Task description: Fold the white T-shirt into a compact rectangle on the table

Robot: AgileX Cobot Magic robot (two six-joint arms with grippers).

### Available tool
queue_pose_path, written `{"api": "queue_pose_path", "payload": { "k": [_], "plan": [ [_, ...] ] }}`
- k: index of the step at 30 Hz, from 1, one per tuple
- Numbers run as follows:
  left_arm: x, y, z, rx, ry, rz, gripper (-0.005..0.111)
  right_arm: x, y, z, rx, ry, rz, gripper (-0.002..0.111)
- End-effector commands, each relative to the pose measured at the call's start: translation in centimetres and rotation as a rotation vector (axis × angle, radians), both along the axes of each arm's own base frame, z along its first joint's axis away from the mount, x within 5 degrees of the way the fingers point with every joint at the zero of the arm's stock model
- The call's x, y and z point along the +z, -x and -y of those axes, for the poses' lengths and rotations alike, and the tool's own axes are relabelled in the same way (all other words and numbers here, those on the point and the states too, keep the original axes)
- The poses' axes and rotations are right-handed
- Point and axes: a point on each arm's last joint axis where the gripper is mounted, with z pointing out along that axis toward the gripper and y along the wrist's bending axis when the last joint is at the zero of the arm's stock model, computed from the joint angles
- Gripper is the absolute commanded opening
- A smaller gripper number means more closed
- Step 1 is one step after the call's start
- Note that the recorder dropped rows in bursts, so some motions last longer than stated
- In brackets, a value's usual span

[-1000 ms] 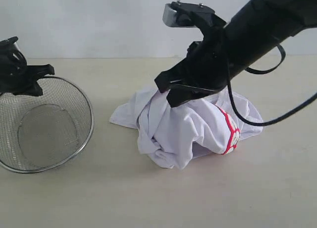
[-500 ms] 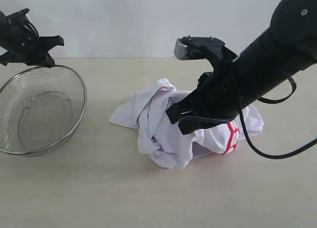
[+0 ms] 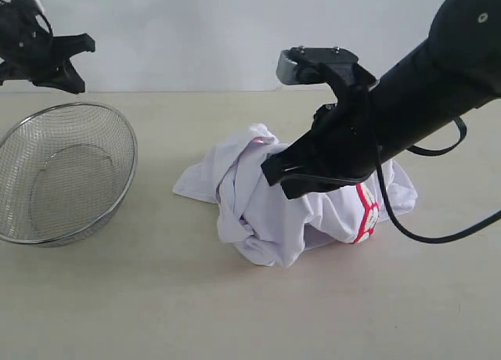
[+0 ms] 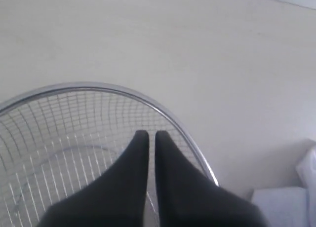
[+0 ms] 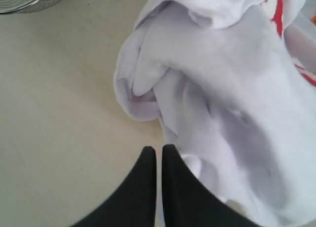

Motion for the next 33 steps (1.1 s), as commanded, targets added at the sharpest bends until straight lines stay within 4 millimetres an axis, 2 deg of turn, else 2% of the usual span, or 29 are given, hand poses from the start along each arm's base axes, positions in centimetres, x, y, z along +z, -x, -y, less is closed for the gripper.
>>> {"api": "queue_pose_path", "payload": {
  "k": [1, 4, 11, 14, 17, 21, 24, 33],
  "plan": [
    [3.9, 2.0, 2.5, -0.143, 0.009, -0.012, 0.005, 0.2, -0.6, 0.8, -0.049, 0.024, 0.057, 0.0],
    [4.4, 3.6, 5.0, -0.225, 0.014, -0.055, 0.005, 0.3, -1.5, 2.7, -0.129, 0.025, 0.074, 0.0],
    [2.8, 6.7, 12.7, -0.369, 0.002, -0.07, 0.005, 0.4, -3.6, 10.3, -0.402, 0.003, 0.08, 0.0],
    [2.2, 7.6, 15.3, -0.42, -0.003, -0.076, 0.005, -0.5, -4.5, 11.9, -0.463, 0.012, 0.08, 0.0],
    [1.6, 8.6, 17.1, -0.467, -0.005, -0.099, 0.005, -2.5, -5.9, 12.2, -0.467, 0.031, 0.042, 0.0],
    [1.3, 9.2, 18.1, -0.499, -0.012, -0.117, 0.005, -5.5, -8.2, 12.4, -0.484, 0.051, -0.001, 0.0],
    [2.0, 9.5, 18.0, -0.51, -0.027, -0.115, 0.005, -7.3, -10.0, 12.4, -0.466, 0.066, -0.025, 0.0],
    [5.9, 10.9, 17.3, -0.512, -0.053, -0.046, 0.005, -10.1, -14.3, 12.3, -0.447, 0.061, -0.056, 0.0]
  ]
}}
